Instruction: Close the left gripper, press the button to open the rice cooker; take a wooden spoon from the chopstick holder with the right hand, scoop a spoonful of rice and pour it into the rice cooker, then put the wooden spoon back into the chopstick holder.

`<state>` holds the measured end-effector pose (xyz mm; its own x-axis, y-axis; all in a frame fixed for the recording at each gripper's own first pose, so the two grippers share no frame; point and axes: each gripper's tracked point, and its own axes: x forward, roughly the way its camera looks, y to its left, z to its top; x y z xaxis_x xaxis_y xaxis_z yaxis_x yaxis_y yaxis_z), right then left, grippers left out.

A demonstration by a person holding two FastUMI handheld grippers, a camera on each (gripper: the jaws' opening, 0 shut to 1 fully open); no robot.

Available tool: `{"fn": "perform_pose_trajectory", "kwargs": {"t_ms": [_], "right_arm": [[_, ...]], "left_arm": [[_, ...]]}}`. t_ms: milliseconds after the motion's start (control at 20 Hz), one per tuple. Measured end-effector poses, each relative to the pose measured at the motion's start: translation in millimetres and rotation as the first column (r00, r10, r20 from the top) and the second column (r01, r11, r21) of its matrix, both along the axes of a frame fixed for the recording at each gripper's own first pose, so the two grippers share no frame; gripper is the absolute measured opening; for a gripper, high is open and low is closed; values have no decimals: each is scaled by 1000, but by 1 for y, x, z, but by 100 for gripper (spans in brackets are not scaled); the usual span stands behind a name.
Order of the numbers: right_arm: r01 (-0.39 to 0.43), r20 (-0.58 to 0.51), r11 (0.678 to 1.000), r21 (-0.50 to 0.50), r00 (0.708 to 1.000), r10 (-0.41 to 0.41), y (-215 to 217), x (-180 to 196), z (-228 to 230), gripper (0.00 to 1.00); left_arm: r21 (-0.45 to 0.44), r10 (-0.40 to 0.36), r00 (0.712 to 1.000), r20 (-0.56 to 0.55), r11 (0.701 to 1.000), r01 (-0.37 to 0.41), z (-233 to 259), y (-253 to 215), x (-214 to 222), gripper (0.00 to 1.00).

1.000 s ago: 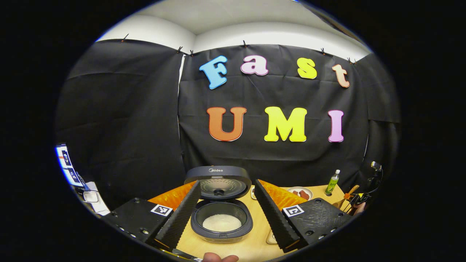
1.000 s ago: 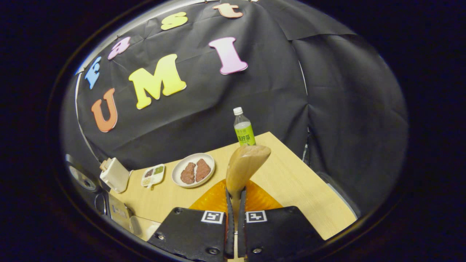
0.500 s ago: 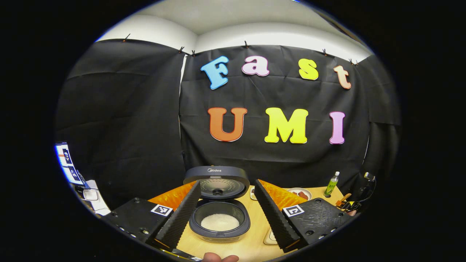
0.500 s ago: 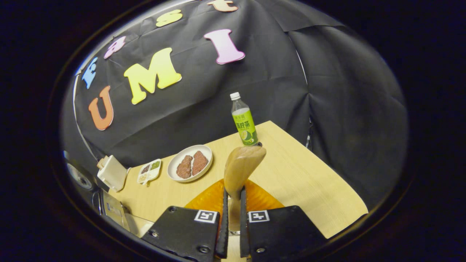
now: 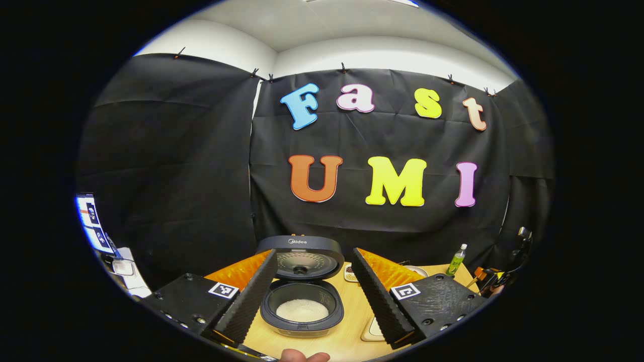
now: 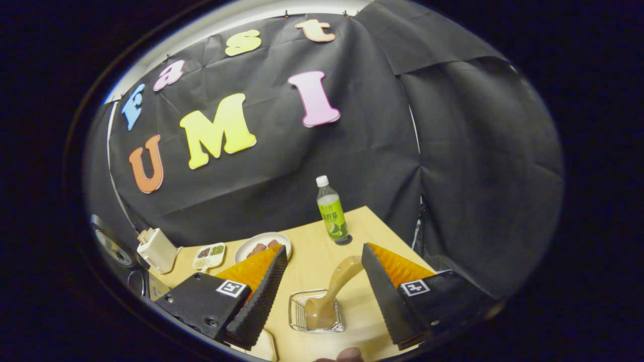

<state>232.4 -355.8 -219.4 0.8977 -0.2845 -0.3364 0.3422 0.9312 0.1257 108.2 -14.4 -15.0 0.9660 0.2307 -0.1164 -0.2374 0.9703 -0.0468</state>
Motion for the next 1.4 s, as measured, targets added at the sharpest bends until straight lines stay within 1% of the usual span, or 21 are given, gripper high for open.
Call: {"fn": "perform_pose_trajectory", "kwargs": {"t_ms": [50,150,200,300,450,500,550,600,650,850,900,950,1000,1100,1150,1250,1300,1400], "right_arm": [[-9,19,1000,-24,1000,10,1,-3,15,98],[-36,50,997,-64,998,39,11,-11,43,99],[-55,70,995,-79,996,60,19,-14,58,98],[-85,114,990,-111,989,98,35,-22,87,99],[-127,165,982,-140,975,149,58,-37,121,98],[-136,179,980,-144,971,161,63,-42,130,99],[-146,191,979,-144,966,172,69,-47,138,98],[-148,202,978,-145,963,176,74,-54,143,99],[-153,203,977,-151,962,183,77,-60,145,100],[-164,199,970,-182,959,199,86,-86,146,98],[-164,195,967,-194,960,202,84,-91,145,100],[-161,195,967,-198,960,200,83,-96,142,99],[-173,184,965,-198,960,210,88,-100,139,100],[-212,150,959,-189,959,242,100,-109,130,99],[-229,143,954,-194,955,259,106,-113,130,99],[-250,128,942,-222,951,282,111,-117,127,100],[-262,122,940,-219,948,293,116,-119,125,99],[-286,115,938,-198,943,312,122,-120,118,100]], "left_arm": [[3,-6,1000,4,1000,6,1,-1,2,95],[13,-11,1000,18,1000,10,8,0,7,94],[19,-3,1000,22,1000,2,10,5,12,95],[17,15,1000,24,1000,-15,18,15,21,95],[19,39,999,9,999,-39,26,28,37,95],[22,42,999,1,999,-42,28,33,43,95],[20,42,999,-7,999,-42,30,36,53,95],[15,43,999,-20,999,-43,30,38,62,94],[6,42,998,-36,999,-42,30,41,72,94],[-34,21,995,-101,999,-25,16,52,117,95],[-34,28,992,-125,999,-33,11,57,126,95],[-36,25,989,-145,999,-31,4,61,136,95],[-35,24,986,-166,999,-30,-2,64,148,95],[-33,12,979,-203,999,-19,-16,67,165,95],[-38,6,973,-229,999,-15,-23,70,172,95],[-57,24,958,-286,998,-41,-38,84,176,95],[-64,27,951,-309,997,-49,-41,88,179,96],[-79,17,937,-350,996,-47,-52,86,179,96]]}}
